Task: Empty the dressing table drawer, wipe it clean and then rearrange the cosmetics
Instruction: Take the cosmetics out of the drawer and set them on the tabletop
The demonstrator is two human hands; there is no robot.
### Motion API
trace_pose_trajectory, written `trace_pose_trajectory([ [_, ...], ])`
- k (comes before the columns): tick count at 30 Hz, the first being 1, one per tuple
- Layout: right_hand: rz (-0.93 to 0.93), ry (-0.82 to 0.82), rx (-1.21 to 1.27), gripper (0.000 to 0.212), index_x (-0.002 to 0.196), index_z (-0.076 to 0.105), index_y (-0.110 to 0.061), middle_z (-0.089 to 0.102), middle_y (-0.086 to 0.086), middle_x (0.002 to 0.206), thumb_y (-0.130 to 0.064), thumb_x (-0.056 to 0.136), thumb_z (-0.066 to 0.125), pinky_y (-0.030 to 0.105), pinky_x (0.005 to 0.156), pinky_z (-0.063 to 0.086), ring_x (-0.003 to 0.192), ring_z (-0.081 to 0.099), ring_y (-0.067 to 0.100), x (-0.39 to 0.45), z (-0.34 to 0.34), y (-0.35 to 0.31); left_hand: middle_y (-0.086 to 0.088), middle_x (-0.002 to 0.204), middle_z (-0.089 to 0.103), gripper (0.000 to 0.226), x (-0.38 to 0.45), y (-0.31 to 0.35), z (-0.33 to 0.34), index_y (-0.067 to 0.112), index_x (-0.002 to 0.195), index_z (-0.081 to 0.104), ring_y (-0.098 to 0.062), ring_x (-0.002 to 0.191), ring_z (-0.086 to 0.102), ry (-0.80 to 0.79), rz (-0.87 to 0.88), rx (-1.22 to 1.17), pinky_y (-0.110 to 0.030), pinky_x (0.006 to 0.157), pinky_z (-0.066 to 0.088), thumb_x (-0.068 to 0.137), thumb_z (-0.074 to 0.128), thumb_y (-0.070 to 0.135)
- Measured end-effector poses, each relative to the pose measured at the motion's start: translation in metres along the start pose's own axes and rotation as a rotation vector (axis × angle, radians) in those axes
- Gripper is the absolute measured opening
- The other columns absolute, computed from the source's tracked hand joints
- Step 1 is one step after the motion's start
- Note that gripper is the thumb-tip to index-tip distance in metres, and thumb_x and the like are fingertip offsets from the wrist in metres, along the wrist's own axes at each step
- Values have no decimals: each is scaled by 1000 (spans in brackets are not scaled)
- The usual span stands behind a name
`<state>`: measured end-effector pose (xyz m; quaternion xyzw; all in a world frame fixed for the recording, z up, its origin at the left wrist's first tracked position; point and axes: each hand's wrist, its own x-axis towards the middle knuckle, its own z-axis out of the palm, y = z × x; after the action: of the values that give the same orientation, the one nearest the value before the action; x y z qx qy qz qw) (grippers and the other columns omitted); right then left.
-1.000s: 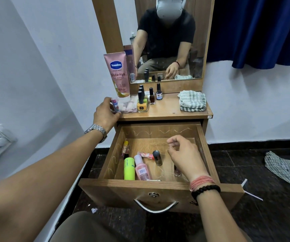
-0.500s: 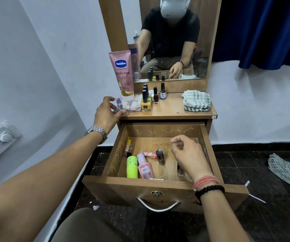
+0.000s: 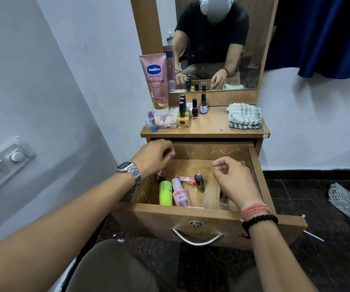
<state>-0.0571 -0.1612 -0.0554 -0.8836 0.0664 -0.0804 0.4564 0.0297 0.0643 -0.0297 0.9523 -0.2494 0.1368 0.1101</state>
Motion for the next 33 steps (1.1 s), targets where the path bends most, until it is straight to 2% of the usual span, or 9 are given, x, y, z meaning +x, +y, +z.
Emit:
trace_pose_trajectory([
  [2, -4, -2, -5, 18, 96, 62, -31, 63, -16, 94, -16, 88, 55, 21, 67, 45, 83, 60, 2, -1, 0, 0, 1, 106, 65, 18, 3, -3, 9, 21, 106, 61, -18, 99, 60, -194, -35, 78, -26, 77, 47, 90, 55, 15],
  [4, -5, -4, -11, 18, 95, 62, -32, 62, -16, 93, -16, 88, 55, 19, 64, 44, 83, 59, 1, -1, 0, 0, -3, 118, 62, 31, 5, -5, 17, 21, 118, 57, -22, 108, 56, -349, -43, 214, -30, 83, 47, 88, 59, 15],
  [8, -4, -9, -11, 19, 96, 62, -31, 62, -17, 93, -16, 89, 54, 15, 60, 41, 82, 58, -2, 0, 0, 0, -3, 130, 56, 41, 11, -6, 28, 22, 127, 52, -25, 122, 47, -486, 6, 455, -37, 98, 36, 87, 62, 22],
  [13, -3, -8, -8, 18, 97, 62, -30, 62, -16, 93, -16, 89, 55, 21, 72, 43, 86, 58, 0, 1, 0, -1, -7, 127, 57, 30, 19, 1, 31, 19, 119, 58, -26, 123, 46, -568, -7, 556, -44, 105, 30, 89, 60, 20],
  [17, 1, -8, -10, 18, 97, 62, -31, 62, -17, 93, -17, 90, 54, 19, 64, 41, 82, 56, -3, 0, 0, 0, -6, 124, 59, 28, 19, 3, 32, 17, 118, 59, -25, 122, 48, -611, -38, 565, -47, 110, 21, 90, 57, 19],
  [20, 8, -9, -11, 18, 97, 62, -32, 62, -17, 93, -18, 90, 54, 18, 61, 41, 80, 57, -3, 1, 0, 0, -5, 131, 52, 32, 16, 2, 32, 19, 122, 57, -27, 127, 42, -624, -39, 586, -53, 113, 14, 90, 55, 20],
  [26, 14, -15, -9, 17, 96, 61, -33, 61, -18, 93, -18, 90, 54, 20, 61, 42, 78, 57, -1, -1, 0, -2, -10, 137, 44, 31, 15, 4, 29, 16, 122, 59, -29, 130, 37, -598, -65, 570, -53, 113, 15, 91, 55, 17],
  [29, 15, -18, -13, 17, 96, 59, -34, 60, -18, 91, -18, 91, 54, 20, 59, 42, 71, 57, 2, -2, -1, -3, -11, 135, 46, 31, 14, 3, 28, 14, 122, 59, -29, 129, 39, -587, -64, 562, -50, 112, 18, 91, 56, 16],
  [33, 10, -14, -17, 17, 96, 60, -33, 59, -19, 91, -18, 91, 54, 21, 62, 43, 74, 58, 2, -2, -1, -3, -10, 128, 55, 28, 11, 2, 28, 12, 118, 59, -28, 126, 43, -593, -57, 555, -50, 113, 18, 91, 57, 20],
])
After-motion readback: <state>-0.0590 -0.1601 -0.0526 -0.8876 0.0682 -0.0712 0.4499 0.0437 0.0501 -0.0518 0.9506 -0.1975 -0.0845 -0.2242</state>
